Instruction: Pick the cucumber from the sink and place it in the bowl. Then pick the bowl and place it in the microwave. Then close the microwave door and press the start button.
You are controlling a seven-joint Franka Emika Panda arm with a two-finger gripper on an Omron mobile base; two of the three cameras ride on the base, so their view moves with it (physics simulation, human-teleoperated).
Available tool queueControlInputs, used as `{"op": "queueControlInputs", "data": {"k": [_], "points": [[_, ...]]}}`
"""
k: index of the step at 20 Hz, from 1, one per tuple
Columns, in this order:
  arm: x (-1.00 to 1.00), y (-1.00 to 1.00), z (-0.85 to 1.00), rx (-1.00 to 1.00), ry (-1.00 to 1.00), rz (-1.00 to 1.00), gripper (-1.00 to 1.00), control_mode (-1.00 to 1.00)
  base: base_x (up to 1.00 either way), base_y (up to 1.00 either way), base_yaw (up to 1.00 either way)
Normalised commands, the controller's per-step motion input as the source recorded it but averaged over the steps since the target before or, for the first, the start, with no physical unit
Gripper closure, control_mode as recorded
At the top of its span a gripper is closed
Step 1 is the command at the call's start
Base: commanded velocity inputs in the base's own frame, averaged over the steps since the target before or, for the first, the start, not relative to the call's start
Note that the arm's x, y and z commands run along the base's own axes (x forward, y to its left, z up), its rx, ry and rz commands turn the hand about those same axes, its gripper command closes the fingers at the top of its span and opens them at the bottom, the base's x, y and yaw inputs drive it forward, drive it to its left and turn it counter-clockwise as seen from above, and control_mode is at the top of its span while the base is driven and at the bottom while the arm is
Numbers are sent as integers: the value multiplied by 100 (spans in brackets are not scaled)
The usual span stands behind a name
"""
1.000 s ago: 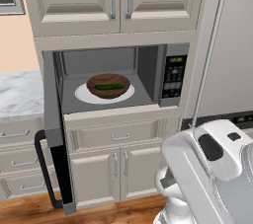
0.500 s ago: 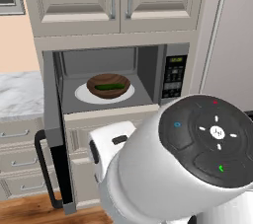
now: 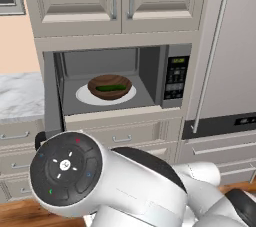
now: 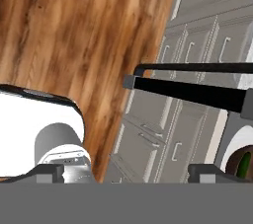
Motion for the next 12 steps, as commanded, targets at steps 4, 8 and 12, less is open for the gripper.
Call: {"op": "queueControlInputs", "data": {"k": [4,8,12], "points": [[64,7,-77,-8,-5,-7,-100,-100,0,0,0],[39,47,-69,-12,-13,-1,-100,-100,0,0,0],[13,52,-30,-13,-25,0,-100,-100,0,0,0]]}}
